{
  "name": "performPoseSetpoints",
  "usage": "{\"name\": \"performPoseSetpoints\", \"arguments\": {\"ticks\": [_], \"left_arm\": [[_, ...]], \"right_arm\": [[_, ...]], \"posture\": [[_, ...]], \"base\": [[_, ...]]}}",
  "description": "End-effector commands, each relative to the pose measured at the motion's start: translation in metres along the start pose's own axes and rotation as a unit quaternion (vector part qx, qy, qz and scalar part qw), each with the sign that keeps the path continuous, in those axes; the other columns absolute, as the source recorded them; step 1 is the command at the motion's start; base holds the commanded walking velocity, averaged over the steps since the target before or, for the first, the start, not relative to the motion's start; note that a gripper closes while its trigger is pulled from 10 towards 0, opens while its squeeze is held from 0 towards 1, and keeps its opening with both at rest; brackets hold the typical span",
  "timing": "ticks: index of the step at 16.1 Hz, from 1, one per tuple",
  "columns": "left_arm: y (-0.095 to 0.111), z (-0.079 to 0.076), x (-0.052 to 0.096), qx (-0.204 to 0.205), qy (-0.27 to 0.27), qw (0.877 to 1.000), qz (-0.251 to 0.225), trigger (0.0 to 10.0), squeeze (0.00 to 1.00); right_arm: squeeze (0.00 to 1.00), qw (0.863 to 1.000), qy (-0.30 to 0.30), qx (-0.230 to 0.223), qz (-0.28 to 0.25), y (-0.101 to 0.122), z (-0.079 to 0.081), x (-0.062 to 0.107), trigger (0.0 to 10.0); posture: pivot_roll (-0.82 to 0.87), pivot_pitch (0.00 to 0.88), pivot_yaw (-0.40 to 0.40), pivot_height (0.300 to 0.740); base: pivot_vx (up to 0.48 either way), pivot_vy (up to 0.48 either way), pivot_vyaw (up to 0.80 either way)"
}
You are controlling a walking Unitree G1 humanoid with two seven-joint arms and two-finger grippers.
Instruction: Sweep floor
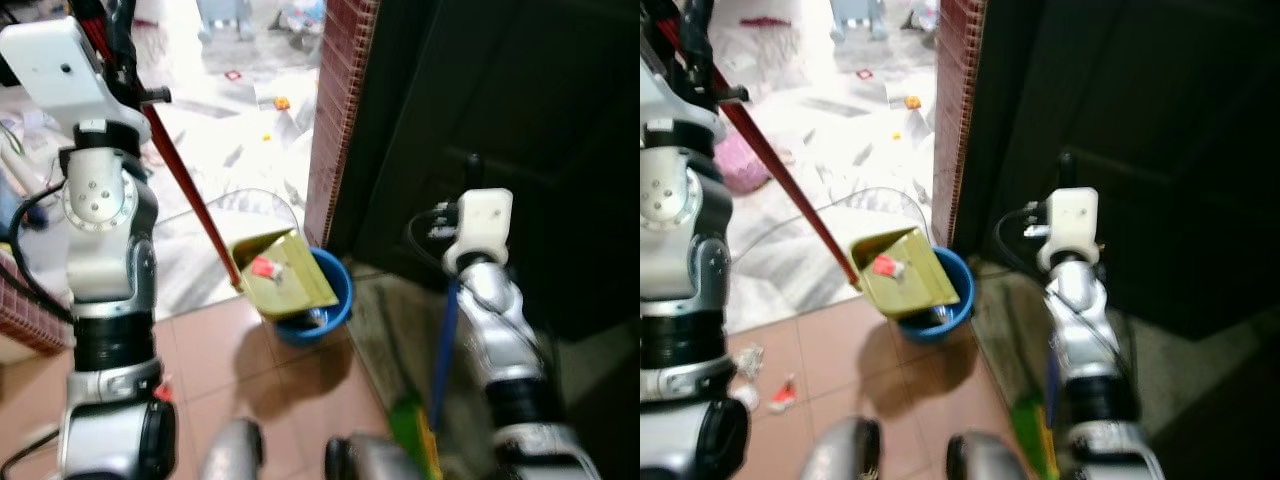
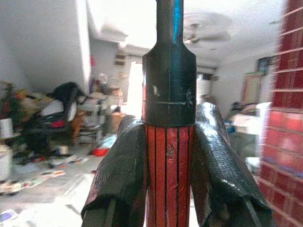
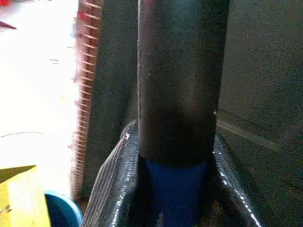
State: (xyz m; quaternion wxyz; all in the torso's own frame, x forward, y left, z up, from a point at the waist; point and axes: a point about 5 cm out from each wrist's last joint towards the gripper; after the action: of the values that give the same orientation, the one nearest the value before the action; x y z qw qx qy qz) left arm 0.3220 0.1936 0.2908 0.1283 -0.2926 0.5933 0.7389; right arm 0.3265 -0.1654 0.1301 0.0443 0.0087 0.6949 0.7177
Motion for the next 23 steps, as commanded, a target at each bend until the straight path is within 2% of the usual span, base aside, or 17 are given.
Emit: {"name": "performPoseSetpoints", "arguments": {"ticks": [1, 3, 4, 6, 7, 9, 10, 11, 14, 16, 17, 18, 19, 20, 21, 23], "left_arm": [[0.02, -0.006, -0.002, -0.019, -0.007, 0.998, -0.061, 10.0, 0.0], [0.023, -0.027, 0.001, -0.022, -0.042, 0.995, -0.086, 10.0, 0.0], [0.022, -0.033, 0.002, -0.022, -0.051, 0.994, -0.09, 10.0, 0.0], [0.02, -0.064, 0.011, 0.014, -0.115, 0.989, -0.089, 10.0, 0.0], [0.021, -0.072, 0.014, 0.016, -0.139, 0.986, -0.091, 10.0, 0.0], [0.022, -0.105, 0.031, 0.035, -0.243, 0.964, -0.102, 10.0, 0.0], [0.023, -0.12, 0.043, 0.022, -0.3, 0.946, -0.122, 10.0, 0.0], [0.023, -0.129, 0.051, 0.011, -0.336, 0.932, -0.135, 10.0, 0.0], [0.029, -0.142, 0.064, -0.033, -0.397, 0.898, -0.185, 10.0, 0.0], [0.033, -0.143, 0.066, -0.053, -0.409, 0.887, -0.211, 10.0, 0.0], [0.04, -0.144, 0.066, -0.077, -0.414, 0.875, -0.241, 10.0, 0.0], [0.048, -0.145, 0.067, -0.119, -0.423, 0.852, -0.285, 10.0, 0.0], [0.05, -0.144, 0.066, -0.113, -0.418, 0.855, -0.284, 10.0, 0.0], [0.055, -0.141, 0.06, -0.101, -0.396, 0.869, -0.278, 10.0, 0.0], [0.058, -0.134, 0.053, -0.089, -0.365, 0.886, -0.272, 10.0, 0.0], [0.066, -0.112, 0.032, -0.042, -0.266, 0.932, -0.242, 10.0, 0.0]], "right_arm": [[0.0, 1.0, -0.001, 0.001, -0.021, 0.009, -0.002, -0.001, 10.0], [0.0, 1.0, 0.001, 0.0, -0.02, 0.008, -0.001, -0.001, 10.0], [0.0, 1.0, 0.002, 0.0, -0.02, 0.008, -0.001, -0.001, 10.0], [0.0, 1.0, 0.003, 0.001, -0.023, 0.01, 0.0, -0.002, 10.0], [0.0, 1.0, 0.002, 0.001, -0.023, 0.01, -0.001, -0.002, 10.0], [0.0, 1.0, 0.001, 0.003, -0.024, 0.01, -0.003, -0.001, 10.0], [0.0, 1.0, 0.001, 0.003, -0.023, 0.009, -0.004, -0.002, 10.0], [0.0, 1.0, 0.0, 0.003, -0.022, 0.009, -0.004, -0.002, 10.0], [0.0, 1.0, -0.002, 0.0, -0.025, 0.011, -0.003, -0.003, 10.0], [0.0, 1.0, -0.003, 0.0, -0.028, 0.012, -0.003, -0.003, 10.0], [0.0, 1.0, -0.004, 0.0, -0.029, 0.012, -0.004, -0.003, 10.0], [0.0, 1.0, -0.005, 0.001, -0.029, 0.013, -0.004, -0.004, 10.0], [0.0, 1.0, -0.005, 0.001, -0.03, 0.013, -0.004, -0.004, 10.0], [0.0, 1.0, -0.004, 0.001, -0.03, 0.013, -0.004, -0.005, 10.0], [0.0, 1.0, -0.003, -0.001, -0.031, 0.013, -0.003, -0.005, 10.0], [0.0, 0.999, 0.001, -0.013, -0.035, 0.015, -0.002, -0.005, 10.0]], "posture": [[-0.03, 0.127, -0.043, 0.74], [-0.03, 0.125, -0.042, 0.74], [-0.03, 0.125, -0.042, 0.74], [-0.03, 0.125, -0.042, 0.74], [-0.03, 0.125, -0.042, 0.74], [-0.04, 0.12, -0.04, 0.74], [-0.04, 0.12, -0.04, 0.74], [-0.04, 0.123, -0.041, 0.74], [-0.05, 0.132, -0.028, 0.74], [-0.05, 0.133, -0.027, 0.74], [-0.05, 0.133, -0.027, 0.74], [-0.05, 0.136, -0.029, 0.74], [-0.05, 0.136, -0.029, 0.74], [-0.05, 0.136, -0.031, 0.74], [-0.05, 0.137, -0.032, 0.74], [-0.05, 0.141, -0.034, 0.74]], "base": [[0.0, 0.0, 0.0], [0.0, 0.0, 0.0], [0.0, 0.0, 0.0], [0.0, 0.0, 0.0], [0.0, 0.0, 0.0], [0.0, 0.0, 0.0], [0.0, 0.0, 0.0], [0.0, 0.0, 0.0], [0.0, 0.0, 0.0], [0.0, 0.0, 0.0], [0.0, 0.0, 0.0], [0.0, 0.0, 0.0], [0.0, 0.0, 0.0], [0.0, 0.0, 0.0], [0.0, 0.0, 0.0], [0.0, 0.0, 0.0]]}}
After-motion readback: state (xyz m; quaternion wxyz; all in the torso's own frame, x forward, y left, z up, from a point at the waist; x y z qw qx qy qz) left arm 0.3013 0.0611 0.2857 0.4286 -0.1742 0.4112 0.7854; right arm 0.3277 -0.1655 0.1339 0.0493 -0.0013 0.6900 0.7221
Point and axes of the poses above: a point about 5 cm out from each wrist's last joint towards the gripper, its own x axis pointing back from the gripper into the wrist, its own y axis along the axis of the wrist's last joint, z = x × y, and after that the axes turned 13 degrees about -x, right-handed
